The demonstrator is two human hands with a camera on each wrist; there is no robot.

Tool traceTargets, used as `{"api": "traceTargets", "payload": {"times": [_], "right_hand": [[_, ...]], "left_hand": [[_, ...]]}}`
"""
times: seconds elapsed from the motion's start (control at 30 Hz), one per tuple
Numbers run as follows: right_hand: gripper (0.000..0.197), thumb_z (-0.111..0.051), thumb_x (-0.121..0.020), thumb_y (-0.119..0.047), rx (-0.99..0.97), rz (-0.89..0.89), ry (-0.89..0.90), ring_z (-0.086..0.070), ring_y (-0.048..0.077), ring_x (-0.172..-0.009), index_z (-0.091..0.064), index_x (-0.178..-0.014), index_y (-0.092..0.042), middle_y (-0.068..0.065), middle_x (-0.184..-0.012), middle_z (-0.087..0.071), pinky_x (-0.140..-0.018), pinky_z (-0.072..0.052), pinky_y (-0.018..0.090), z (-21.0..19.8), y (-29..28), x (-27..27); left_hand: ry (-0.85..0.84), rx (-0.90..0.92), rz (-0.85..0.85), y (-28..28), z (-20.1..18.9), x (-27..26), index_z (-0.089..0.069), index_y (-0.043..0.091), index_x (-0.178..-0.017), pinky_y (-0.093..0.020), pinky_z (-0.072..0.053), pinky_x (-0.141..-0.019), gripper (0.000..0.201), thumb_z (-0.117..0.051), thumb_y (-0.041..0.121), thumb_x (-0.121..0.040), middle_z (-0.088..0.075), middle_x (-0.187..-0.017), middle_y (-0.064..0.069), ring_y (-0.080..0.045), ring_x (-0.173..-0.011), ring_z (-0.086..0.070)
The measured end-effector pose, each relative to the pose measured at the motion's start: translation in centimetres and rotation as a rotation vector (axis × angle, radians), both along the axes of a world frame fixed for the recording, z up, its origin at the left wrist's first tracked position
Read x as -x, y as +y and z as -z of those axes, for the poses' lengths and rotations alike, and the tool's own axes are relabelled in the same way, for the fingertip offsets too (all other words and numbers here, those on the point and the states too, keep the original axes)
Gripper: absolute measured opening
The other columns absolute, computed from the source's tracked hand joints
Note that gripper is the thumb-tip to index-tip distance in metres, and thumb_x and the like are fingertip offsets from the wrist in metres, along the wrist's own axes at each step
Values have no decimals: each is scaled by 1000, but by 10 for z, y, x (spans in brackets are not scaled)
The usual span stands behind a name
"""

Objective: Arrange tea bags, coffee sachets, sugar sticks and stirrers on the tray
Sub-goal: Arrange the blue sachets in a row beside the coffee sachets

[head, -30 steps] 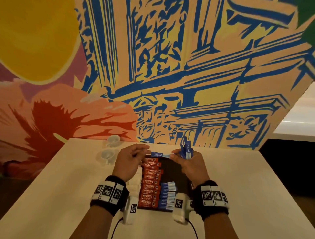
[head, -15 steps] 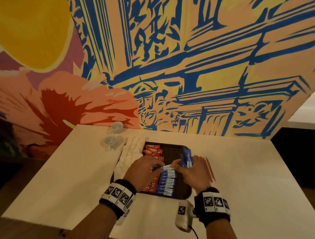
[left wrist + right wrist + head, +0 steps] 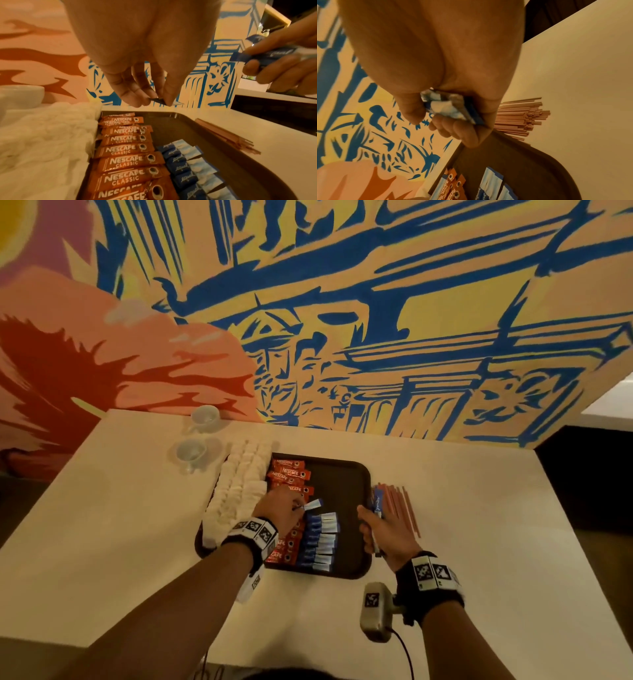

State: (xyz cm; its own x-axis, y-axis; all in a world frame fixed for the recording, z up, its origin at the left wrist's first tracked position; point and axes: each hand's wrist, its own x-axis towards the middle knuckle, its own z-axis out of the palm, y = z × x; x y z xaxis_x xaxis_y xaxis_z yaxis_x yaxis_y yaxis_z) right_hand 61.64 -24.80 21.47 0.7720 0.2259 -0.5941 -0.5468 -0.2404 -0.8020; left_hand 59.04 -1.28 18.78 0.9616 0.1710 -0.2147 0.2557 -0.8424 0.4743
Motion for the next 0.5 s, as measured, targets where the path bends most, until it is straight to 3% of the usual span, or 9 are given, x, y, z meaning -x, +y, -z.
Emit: {"api": "traceTargets", "payload": {"times": [0.2,0.4,0.5], "right_hand": [[23,-50,-106,-29,68,-35,66,-48,13,-56,-56,-91,-13,0,-65,-49,-58,-43,29,23,3,-19],[29,-43,-106,-42,112,-28,105,-60,24,-82,-59,-98,-19,4,-81,-59,-91,-54,53,40,7,-30],[34,-42,-105,-48,131,-16,151,-67,30,-93,-58,-105,-19,11,-95,-63,-88,-60,51,42,9,-31]], "left_hand": [[100,-83,101,-5,40,-44,-73,31,-105,-36,-54,-90,16,-61,31,-94,-67,-114,4,-17,-105,-61],[159,-147,199,-16,74,-66,-69,24,-114,-40,-49,-99,22,-59,24,-94,-61,-124,-1,-24,-120,-53],[193,-173,221,-18,83,-70,-69,24,-114,-42,-51,-96,22,-58,24,-95,-62,-122,-3,-25,-116,-55]]}}
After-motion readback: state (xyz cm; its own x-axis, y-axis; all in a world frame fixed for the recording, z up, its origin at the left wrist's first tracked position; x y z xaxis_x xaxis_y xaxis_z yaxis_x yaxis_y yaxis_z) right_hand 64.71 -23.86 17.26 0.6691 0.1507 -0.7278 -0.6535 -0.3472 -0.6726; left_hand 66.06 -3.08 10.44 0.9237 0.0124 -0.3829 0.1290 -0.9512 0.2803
